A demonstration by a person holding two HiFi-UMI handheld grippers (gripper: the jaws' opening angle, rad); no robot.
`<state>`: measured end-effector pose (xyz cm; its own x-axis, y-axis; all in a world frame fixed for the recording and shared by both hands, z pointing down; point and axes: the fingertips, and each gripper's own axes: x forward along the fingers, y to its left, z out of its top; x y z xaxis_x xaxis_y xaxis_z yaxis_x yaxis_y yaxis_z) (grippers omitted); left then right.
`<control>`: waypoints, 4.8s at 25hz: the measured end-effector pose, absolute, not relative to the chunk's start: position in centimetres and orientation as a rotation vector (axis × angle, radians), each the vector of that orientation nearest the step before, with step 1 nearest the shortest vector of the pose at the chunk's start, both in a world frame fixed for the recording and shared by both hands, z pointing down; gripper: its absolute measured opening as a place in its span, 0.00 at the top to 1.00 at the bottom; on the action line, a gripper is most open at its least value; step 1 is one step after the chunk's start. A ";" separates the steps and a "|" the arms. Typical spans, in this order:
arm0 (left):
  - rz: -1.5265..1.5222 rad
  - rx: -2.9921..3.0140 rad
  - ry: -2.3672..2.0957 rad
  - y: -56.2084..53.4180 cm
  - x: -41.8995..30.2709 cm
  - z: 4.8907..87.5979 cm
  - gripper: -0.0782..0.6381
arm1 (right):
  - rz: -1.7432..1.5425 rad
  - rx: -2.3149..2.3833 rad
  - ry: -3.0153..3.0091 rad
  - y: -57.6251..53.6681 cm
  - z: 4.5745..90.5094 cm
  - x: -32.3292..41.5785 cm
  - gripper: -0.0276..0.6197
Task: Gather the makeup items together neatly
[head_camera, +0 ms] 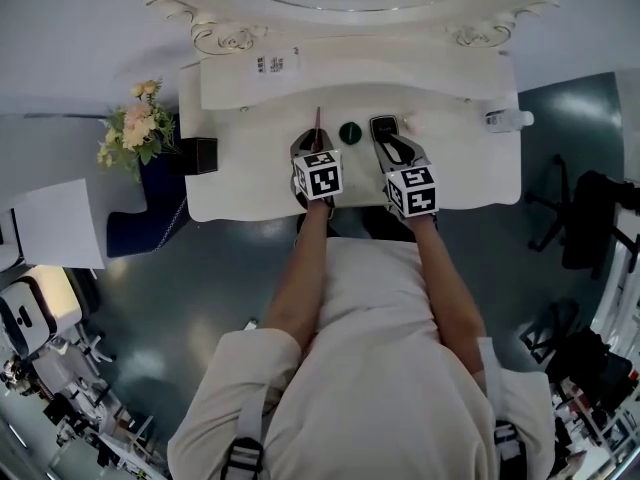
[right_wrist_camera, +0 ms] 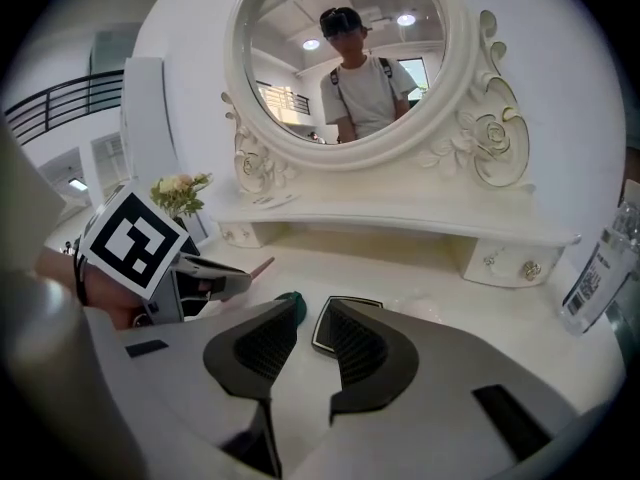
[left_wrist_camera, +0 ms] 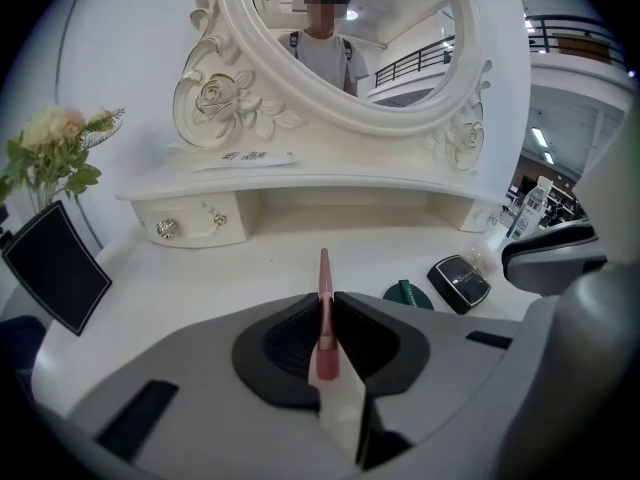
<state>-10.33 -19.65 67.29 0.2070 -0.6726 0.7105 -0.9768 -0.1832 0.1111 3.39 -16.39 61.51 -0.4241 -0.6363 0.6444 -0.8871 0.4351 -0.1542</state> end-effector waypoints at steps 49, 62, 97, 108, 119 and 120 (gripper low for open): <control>0.581 2.117 -1.577 -8.2 -0.2 59.1 0.75 | 0.643 1.325 -2.305 -9.6 58.7 12.1 0.76; 0.536 2.183 -1.545 -1.5 -0.1 57.7 0.76 | 0.612 1.383 -2.300 -2.4 58.0 12.4 0.80; 0.471 2.206 -1.512 3.5 -1.4 57.5 0.87 | 0.641 1.364 -2.311 3.1 58.9 12.3 0.89; 0.480 2.211 -1.515 3.4 -1.2 57.4 0.87 | 0.688 1.389 -2.319 2.9 59.0 13.1 0.89; 0.475 2.216 -1.512 3.6 -1.0 57.3 0.87 | 0.698 1.373 -2.336 3.3 58.9 12.9 0.89; 0.476 2.215 -1.512 3.6 -1.1 57.3 0.87 | 0.695 1.371 -2.335 3.3 58.9 12.8 0.89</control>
<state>-1.07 3.60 57.33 0.3518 -0.7933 0.4969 -0.9349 -0.3243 0.1442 12.83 3.26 58.88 -0.4739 -0.7107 0.5198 -0.8793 0.4134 -0.2364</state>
